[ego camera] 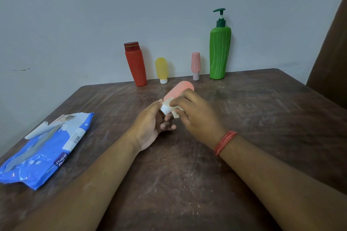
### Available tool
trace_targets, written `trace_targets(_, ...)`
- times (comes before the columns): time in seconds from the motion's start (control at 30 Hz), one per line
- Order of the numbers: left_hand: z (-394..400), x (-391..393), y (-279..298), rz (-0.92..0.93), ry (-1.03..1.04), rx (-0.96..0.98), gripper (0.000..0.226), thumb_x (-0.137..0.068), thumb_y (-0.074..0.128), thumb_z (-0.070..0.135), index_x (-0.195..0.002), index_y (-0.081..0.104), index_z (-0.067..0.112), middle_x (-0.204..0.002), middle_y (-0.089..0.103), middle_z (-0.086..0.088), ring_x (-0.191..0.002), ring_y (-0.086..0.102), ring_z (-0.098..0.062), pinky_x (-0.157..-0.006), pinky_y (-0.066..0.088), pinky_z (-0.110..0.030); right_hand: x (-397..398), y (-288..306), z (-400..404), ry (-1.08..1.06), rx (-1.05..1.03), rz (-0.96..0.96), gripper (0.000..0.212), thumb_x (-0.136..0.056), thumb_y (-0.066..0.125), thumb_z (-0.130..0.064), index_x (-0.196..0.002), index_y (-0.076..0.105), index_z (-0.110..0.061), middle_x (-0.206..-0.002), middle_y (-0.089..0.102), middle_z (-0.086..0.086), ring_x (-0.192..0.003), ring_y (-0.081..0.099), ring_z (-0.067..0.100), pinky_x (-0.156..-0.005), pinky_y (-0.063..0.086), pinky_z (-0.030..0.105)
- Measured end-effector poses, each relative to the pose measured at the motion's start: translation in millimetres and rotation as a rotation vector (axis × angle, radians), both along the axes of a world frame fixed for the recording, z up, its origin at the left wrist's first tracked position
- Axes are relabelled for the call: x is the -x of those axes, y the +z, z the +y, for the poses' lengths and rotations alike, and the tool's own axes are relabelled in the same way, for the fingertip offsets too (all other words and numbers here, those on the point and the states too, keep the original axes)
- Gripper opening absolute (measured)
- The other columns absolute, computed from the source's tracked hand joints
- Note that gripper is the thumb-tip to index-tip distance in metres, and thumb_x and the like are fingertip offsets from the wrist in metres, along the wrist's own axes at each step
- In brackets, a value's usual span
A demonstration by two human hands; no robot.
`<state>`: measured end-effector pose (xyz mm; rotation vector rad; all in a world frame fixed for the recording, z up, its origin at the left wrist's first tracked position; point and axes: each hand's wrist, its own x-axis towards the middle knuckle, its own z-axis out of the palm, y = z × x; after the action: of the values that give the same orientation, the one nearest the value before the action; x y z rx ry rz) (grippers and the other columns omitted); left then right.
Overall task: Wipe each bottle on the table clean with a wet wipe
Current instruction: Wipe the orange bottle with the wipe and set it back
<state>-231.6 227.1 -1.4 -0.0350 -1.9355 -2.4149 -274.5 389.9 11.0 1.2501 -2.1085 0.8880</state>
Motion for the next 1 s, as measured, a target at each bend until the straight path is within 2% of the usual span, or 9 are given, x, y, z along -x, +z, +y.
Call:
trace_targets(0.1,0,-1,0,-0.02,-0.055,0.033,0.037,-0.111,0.027,0.031,-0.125,0.053,0.007,-0.07,0.043,-0.002,-0.051,0.028,-0.012,-0.071,0.055,-0.033,17,7,6,-0.12,0.135,-0.035,0.022,-0.082,0.065,0.008,-0.1,0.071,-0.001,-0.1,0.061,0.016,-0.086,0.061,0.031,-0.074,0.05,0.04)
trace_targets(0.17,1,-1,-1,-0.026,-0.084,0.069,0.037,-0.111,0.027,0.03,-0.128,0.051,0.008,-0.071,0.044,0.0,-0.052,0.029,-0.012,-0.072,0.056,-0.032,29,11,15,-0.214,0.236,-0.115,0.02,-0.086,0.064,0.005,-0.103,0.07,-0.002,-0.105,0.06,0.015,-0.094,0.061,0.029,-0.082,0.051,0.041)
trace_targets(0.3,0,-1,-1,-0.03,-0.063,0.032,0.036,-0.111,0.03,0.032,-0.124,0.054,0.009,-0.071,0.044,0.0,-0.052,0.03,-0.011,-0.072,0.056,-0.032,22,3,14,-0.151,0.234,-0.164,0.018,-0.086,0.064,0.004,-0.101,0.069,-0.004,-0.105,0.059,0.009,-0.092,0.058,0.021,-0.081,0.047,0.028)
trace_targets(0.43,0,-1,-1,-0.033,0.008,-0.046,0.038,-0.11,0.033,0.033,-0.122,0.058,0.006,-0.069,0.044,-0.001,-0.051,0.03,-0.012,-0.067,0.056,-0.033,2,-5,-4,-0.007,0.077,-0.096,0.013,-0.083,0.067,0.002,-0.093,0.068,-0.006,-0.098,0.058,0.006,-0.084,0.057,0.018,-0.072,0.044,0.026)
trace_targets(0.53,3,-3,0,-0.038,-0.017,0.012,0.034,-0.111,0.032,0.033,-0.124,0.051,0.009,-0.071,0.043,-0.001,-0.052,0.029,-0.012,-0.07,0.055,-0.034,15,1,2,-0.115,0.216,-0.146,0.013,-0.083,0.068,0.004,-0.091,0.07,-0.005,-0.098,0.06,0.008,-0.085,0.057,0.017,-0.073,0.043,0.018)
trace_targets(0.6,5,-4,1,-0.042,-0.032,0.066,0.034,-0.111,0.031,0.033,-0.127,0.048,0.009,-0.072,0.044,0.0,-0.053,0.029,-0.012,-0.072,0.055,-0.033,24,6,11,-0.174,0.315,-0.205,0.016,-0.083,0.065,0.007,-0.093,0.07,-0.004,-0.099,0.059,0.005,-0.085,0.055,0.004,-0.073,0.036,0.004)
trace_targets(0.67,6,-4,1,-0.037,-0.034,0.093,0.035,-0.111,0.03,0.034,-0.129,0.048,0.01,-0.072,0.046,0.0,-0.054,0.03,-0.012,-0.073,0.055,-0.033,27,8,16,-0.16,0.338,-0.237,0.017,-0.084,0.063,0.008,-0.094,0.069,-0.004,-0.1,0.057,0.003,-0.081,0.051,-0.007,-0.073,0.034,-0.001)
trace_targets(0.87,9,-4,-1,0.025,0.09,0.037,0.048,-0.11,0.033,0.041,-0.132,0.054,0.004,-0.083,0.052,-0.005,-0.057,0.038,-0.013,-0.068,0.056,-0.033,6,-6,-4,-0.038,0.236,-0.271,0.011,-0.085,0.069,-0.003,-0.094,0.07,-0.009,-0.099,0.055,-0.008,-0.085,0.053,0.001,-0.073,0.036,0.004)
trace_targets(1.0,10,-4,-4,0.036,0.115,0.077,0.057,-0.1,0.043,0.047,-0.13,0.057,0.001,-0.094,0.057,-0.008,-0.064,0.047,-0.013,-0.073,0.056,-0.033,8,-5,-3,-0.039,0.214,-0.259,0.009,-0.085,0.07,-0.003,-0.091,0.07,-0.009,-0.098,0.06,-0.001,-0.084,0.055,0.008,-0.071,0.037,0.008)
